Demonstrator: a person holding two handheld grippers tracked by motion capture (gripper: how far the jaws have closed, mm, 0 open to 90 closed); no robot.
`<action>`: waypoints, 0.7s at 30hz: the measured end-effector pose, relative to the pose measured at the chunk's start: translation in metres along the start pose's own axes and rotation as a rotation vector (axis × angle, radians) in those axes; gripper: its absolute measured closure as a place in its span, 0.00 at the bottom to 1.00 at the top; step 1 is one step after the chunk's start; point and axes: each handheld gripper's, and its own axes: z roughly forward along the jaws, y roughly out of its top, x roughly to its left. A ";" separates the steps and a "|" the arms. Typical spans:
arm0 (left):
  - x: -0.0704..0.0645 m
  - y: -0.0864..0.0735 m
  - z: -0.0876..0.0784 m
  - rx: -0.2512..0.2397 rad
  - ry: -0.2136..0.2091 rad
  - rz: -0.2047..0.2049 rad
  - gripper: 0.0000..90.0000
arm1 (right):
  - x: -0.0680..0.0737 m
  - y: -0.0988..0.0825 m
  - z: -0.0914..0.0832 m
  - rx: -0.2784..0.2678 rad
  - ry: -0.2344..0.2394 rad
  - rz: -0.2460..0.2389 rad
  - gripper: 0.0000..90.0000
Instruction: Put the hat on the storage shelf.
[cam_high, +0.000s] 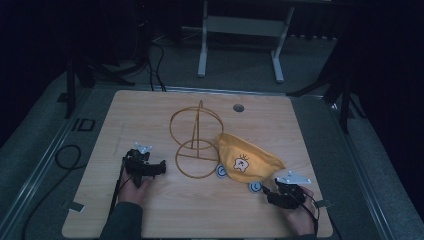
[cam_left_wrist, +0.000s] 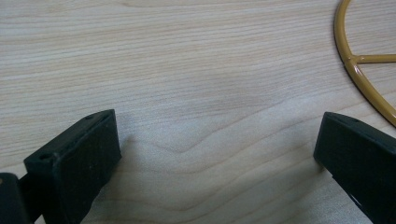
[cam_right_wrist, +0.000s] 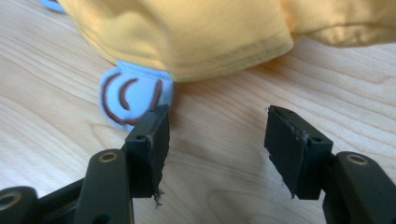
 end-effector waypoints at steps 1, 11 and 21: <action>0.000 0.000 0.000 0.000 0.000 0.000 0.00 | 0.000 0.000 -0.003 -0.009 0.020 -0.001 0.44; 0.000 0.000 0.000 0.000 0.000 0.000 0.00 | 0.012 0.005 -0.004 -0.022 0.124 -0.032 0.43; 0.000 0.000 0.000 0.000 0.000 0.000 0.00 | 0.022 0.008 0.010 0.007 0.136 -0.036 0.49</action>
